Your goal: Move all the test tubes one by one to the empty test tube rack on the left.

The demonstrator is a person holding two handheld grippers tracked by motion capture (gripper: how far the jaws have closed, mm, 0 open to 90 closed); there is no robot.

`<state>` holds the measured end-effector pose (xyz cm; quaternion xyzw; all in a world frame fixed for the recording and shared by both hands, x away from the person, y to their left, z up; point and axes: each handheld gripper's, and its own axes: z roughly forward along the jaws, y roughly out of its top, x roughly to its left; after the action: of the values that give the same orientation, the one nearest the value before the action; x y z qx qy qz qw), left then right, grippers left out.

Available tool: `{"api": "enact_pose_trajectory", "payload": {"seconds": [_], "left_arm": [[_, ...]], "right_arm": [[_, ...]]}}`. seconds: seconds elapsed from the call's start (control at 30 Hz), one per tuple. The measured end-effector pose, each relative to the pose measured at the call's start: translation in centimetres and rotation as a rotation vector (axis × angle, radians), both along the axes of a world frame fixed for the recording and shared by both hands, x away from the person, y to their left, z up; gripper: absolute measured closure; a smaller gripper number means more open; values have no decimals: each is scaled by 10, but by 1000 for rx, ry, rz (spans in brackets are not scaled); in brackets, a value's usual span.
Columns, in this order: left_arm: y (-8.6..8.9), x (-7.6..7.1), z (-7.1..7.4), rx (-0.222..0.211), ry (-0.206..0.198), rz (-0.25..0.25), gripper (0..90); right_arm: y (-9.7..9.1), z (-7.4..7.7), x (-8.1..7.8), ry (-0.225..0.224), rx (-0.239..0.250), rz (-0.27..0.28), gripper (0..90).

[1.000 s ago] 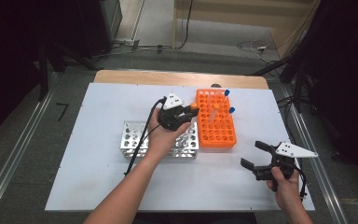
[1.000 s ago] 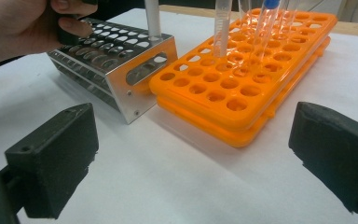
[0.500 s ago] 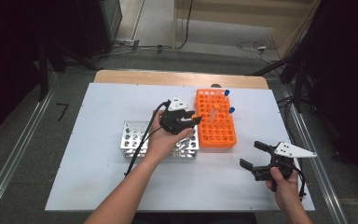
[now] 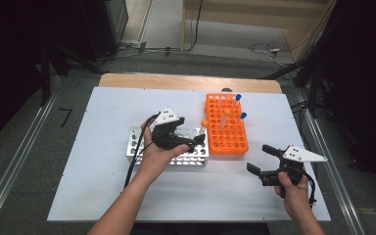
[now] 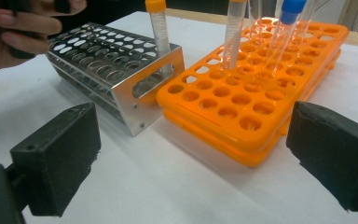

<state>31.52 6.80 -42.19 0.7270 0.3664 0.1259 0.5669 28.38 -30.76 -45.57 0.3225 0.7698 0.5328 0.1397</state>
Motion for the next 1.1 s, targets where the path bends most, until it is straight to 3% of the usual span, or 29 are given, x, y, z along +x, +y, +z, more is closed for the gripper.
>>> {"api": "enact_pose_trajectory", "payload": {"seconds": [0.3, 0.43, 0.5, 0.53, 0.73, 0.8, 0.93, 1.03, 1.1], "left_arm": [[32, -34, 0, -25, -34, 26, 0], [40, -42, -3, -35, -38, 32, 0], [42, -44, -4, -19, -36, 33, 0], [44, -45, -3, -14, -39, 30, 0], [51, -52, -6, -25, -34, 25, 0], [53, -53, -8, -29, -30, 28, 0], [56, -54, -12, -37, -14, 35, 0], [57, -54, -14, -39, -4, 26, 0], [58, -54, -14, -42, -3, 26, 0]], "right_arm": [[22, 5, 15, 19, -24, -8, 33], [33, 5, 24, 26, -23, -10, 54], [37, 4, 27, 27, -26, -17, 70], [44, 4, 33, 28, -29, -42, 114], [60, 3, 47, 29, -39, -54, 198], [68, 2, 57, 33, -31, -80, 266], [76, -1, 71, 41, -73, -100, 335], [81, -4, 79, 71, -78, -108, 380], [84, -6, 84, 79, -90, -141, 413]]}}
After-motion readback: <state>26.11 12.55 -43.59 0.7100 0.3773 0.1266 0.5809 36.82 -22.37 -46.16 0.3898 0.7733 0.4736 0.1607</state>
